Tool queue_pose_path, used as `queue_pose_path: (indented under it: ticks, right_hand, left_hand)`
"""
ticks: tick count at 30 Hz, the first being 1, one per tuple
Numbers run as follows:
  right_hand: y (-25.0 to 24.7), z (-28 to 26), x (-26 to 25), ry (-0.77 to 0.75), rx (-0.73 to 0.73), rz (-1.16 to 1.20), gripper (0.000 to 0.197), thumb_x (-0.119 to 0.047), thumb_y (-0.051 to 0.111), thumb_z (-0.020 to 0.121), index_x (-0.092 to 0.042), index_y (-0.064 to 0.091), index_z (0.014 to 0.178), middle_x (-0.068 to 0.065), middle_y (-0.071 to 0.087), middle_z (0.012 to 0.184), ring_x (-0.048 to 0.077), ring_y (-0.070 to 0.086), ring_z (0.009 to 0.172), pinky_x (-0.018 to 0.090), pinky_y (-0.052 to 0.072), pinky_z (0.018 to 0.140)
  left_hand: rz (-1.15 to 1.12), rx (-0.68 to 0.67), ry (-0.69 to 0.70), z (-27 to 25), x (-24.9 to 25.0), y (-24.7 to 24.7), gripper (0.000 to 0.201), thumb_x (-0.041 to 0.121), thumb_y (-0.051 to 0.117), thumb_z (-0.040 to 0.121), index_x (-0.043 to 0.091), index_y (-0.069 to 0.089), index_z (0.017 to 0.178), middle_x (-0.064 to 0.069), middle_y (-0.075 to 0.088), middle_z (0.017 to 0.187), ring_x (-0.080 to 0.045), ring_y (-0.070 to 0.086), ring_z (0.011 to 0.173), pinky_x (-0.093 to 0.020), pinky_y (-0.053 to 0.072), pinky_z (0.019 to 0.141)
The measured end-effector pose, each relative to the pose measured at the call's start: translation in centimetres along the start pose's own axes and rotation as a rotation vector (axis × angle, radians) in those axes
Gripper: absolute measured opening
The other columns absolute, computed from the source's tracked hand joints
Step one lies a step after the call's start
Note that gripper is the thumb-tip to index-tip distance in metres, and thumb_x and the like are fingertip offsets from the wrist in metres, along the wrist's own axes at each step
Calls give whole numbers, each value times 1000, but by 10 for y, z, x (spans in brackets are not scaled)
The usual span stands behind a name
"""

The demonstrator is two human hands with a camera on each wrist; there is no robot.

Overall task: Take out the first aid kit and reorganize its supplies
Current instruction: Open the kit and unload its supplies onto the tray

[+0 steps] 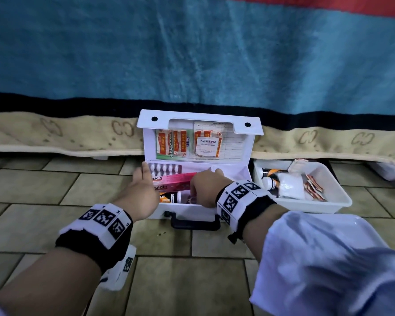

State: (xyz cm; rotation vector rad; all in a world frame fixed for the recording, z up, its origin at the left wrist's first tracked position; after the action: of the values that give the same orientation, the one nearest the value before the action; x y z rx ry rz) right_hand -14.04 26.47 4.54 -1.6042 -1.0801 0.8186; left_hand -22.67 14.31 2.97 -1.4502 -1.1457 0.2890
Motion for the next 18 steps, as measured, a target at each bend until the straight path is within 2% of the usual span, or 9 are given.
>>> queue_pose_path:
  ticks: [3, 5, 7, 9, 11, 12, 15, 18]
  right_hand:
    - [-9, -7, 4, -49, 20, 140, 21, -27, 66, 80, -22, 68, 101, -5, 69, 99, 18, 57, 99, 39, 25, 99]
    - [-24, -19, 14, -61, 70, 338, 26, -23, 73, 73, -26, 68, 99, -10, 69, 95, 14, 56, 96, 36, 32, 96]
    - [-47, -40, 31, -70, 175, 576, 30, -15, 75, 71, -23, 69, 99, -8, 69, 95, 13, 59, 91, 28, 44, 86]
    - [-70, -71, 59, -40, 343, 752, 30, -8, 74, 71, -19, 69, 97, -2, 70, 91, 13, 61, 80, 20, 50, 73]
    - [-81, -109, 92, 84, 483, 772, 28, -7, 74, 70, -21, 68, 93, 1, 69, 81, 12, 59, 67, 18, 48, 62]
    - [-79, -128, 108, 176, 503, 715, 27, -9, 74, 68, -23, 68, 91, -1, 68, 77, 11, 58, 62, 20, 48, 59]
    - [-51, -173, 149, 491, 445, 473, 21, -19, 77, 65, -20, 70, 84, -6, 63, 68, 10, 56, 60, 23, 44, 55]
    - [-10, -195, 170, 699, 296, 393, 16, -23, 77, 65, -10, 72, 73, 10, 69, 72, 25, 60, 67, 28, 45, 58]
  left_hand:
    - [-10, -2, 3, 0, -1, 0, 76, 11, 37, 93, 11, -16, 148, -5, -3, 155, -29, 20, 139, -31, 30, 101]
    - [-9, 6, 7, 1, -1, 0, 76, 13, 37, 94, 11, -15, 148, -5, -2, 155, -28, 24, 137, -29, 31, 97]
    - [-7, 14, 9, 1, -1, 0, 74, 15, 37, 95, 11, -15, 148, -5, 1, 154, -27, 30, 132, -26, 32, 89]
    - [8, 21, 15, 2, 0, 0, 74, 17, 37, 96, 11, -14, 148, -7, 3, 153, -28, 35, 128, -28, 36, 86]
    - [22, 20, 15, 3, 0, 0, 74, 19, 38, 96, 11, -14, 148, -9, 2, 154, -31, 37, 127, -31, 38, 87]
    - [21, 21, 14, 4, -1, 0, 73, 20, 38, 97, 11, -13, 149, -8, 2, 154, -31, 40, 124, -31, 39, 87]
    - [19, 18, 23, 7, -2, 1, 74, 22, 38, 96, 12, -13, 148, -8, 3, 153, -32, 47, 115, -35, 45, 87]
    - [13, 3, 16, 9, -5, 3, 75, 21, 39, 96, 11, -13, 148, -7, 0, 155, -34, 48, 116, -38, 45, 93]
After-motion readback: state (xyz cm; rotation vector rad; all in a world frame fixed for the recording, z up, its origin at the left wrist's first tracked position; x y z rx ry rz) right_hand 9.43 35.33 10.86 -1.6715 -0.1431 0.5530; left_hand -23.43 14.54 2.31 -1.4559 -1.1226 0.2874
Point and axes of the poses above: each hand's wrist, its own z-axis towards the middle knuckle, its own y-axis out of the palm, x = y × z, the point moved 6 cm from there along z, towards the middle knuckle
